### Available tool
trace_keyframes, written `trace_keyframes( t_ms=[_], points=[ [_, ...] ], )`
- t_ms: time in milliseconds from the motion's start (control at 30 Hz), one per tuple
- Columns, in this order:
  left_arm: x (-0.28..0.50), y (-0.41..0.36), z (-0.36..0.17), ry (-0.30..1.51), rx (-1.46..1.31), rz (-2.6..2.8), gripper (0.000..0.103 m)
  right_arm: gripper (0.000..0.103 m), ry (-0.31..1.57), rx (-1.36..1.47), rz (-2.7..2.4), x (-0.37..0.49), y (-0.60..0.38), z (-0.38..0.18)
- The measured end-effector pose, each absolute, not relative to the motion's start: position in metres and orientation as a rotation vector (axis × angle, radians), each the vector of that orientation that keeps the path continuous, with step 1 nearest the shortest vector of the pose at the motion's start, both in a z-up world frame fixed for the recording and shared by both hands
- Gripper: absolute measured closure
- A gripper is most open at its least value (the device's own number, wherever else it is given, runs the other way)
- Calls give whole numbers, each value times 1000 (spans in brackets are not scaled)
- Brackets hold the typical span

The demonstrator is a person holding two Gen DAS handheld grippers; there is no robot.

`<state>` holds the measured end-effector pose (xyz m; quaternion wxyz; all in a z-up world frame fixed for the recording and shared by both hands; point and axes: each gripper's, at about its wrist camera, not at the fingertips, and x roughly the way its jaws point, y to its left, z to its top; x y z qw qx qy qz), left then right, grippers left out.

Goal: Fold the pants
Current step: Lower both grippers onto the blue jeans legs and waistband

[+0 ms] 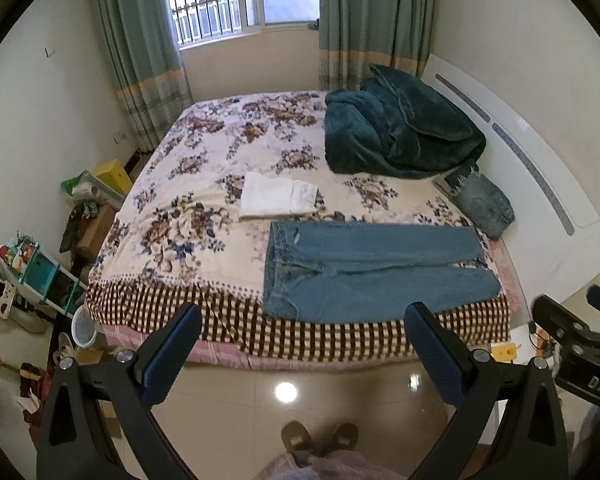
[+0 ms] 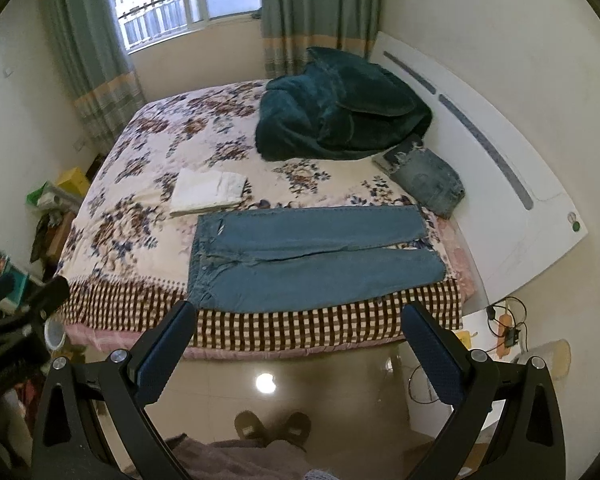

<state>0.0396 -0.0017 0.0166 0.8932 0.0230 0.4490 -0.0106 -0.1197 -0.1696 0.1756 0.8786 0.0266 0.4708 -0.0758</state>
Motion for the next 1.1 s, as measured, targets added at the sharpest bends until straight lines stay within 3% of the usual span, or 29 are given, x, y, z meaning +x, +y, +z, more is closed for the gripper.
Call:
trace_keyframes(
  t_ms=[200, 500, 700, 1100],
  points=[
    [82, 8, -6, 863, 77, 36, 0, 0, 961, 117, -299, -91, -186, 146],
    [198, 0, -84, 1004, 57, 128, 0, 0, 1049, 217, -425, 37, -279, 53],
    [312, -22, -174, 1195, -33, 265, 0, 0, 1178, 347, -456, 178, -384, -60],
    [531, -48, -427, 1552, -359, 570, 0, 0, 1414, 521, -597, 432, -580, -343]
  ],
)
